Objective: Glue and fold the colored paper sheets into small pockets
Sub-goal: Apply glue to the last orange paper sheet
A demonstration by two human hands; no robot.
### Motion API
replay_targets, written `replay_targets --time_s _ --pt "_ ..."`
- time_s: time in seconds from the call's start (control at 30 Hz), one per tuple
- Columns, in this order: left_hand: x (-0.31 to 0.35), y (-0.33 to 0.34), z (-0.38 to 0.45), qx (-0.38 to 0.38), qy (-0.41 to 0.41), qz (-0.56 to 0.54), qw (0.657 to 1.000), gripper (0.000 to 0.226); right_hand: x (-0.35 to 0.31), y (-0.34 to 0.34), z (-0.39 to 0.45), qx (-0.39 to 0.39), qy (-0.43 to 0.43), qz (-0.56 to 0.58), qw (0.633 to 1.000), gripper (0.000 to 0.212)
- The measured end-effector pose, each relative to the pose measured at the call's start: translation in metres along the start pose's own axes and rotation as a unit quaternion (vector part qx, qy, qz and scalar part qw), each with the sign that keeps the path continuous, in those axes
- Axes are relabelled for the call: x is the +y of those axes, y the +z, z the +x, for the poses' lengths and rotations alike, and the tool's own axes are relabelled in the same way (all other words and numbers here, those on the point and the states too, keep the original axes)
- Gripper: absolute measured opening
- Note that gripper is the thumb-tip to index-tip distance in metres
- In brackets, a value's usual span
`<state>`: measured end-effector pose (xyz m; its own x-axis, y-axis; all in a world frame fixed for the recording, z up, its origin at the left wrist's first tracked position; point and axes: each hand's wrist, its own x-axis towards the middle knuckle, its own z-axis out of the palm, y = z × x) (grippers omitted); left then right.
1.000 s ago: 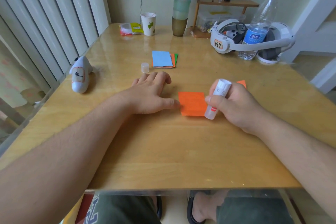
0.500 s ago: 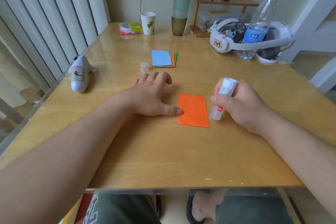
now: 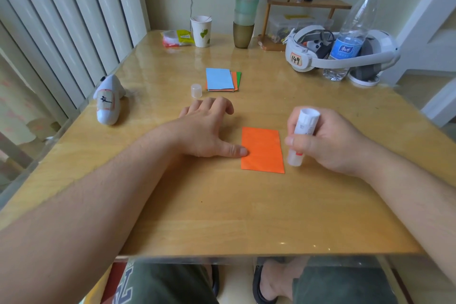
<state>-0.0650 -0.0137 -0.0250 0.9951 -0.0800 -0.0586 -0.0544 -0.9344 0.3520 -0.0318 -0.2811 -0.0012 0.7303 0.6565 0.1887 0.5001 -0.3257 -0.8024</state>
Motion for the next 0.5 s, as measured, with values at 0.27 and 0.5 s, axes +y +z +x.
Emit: replay_targets --time_s 0.27,0.5 --pt "0.000 0.001 0.000 0.006 0.001 0.003 1.000 0.092 0.006 0.016 -0.003 -0.066 0.015 -0.020 0.998 0.020" --pt "-0.001 0.000 0.000 0.005 0.004 0.001 1.000 0.091 0.003 0.004 -0.004 -0.094 0.024 -0.059 0.994 0.022"
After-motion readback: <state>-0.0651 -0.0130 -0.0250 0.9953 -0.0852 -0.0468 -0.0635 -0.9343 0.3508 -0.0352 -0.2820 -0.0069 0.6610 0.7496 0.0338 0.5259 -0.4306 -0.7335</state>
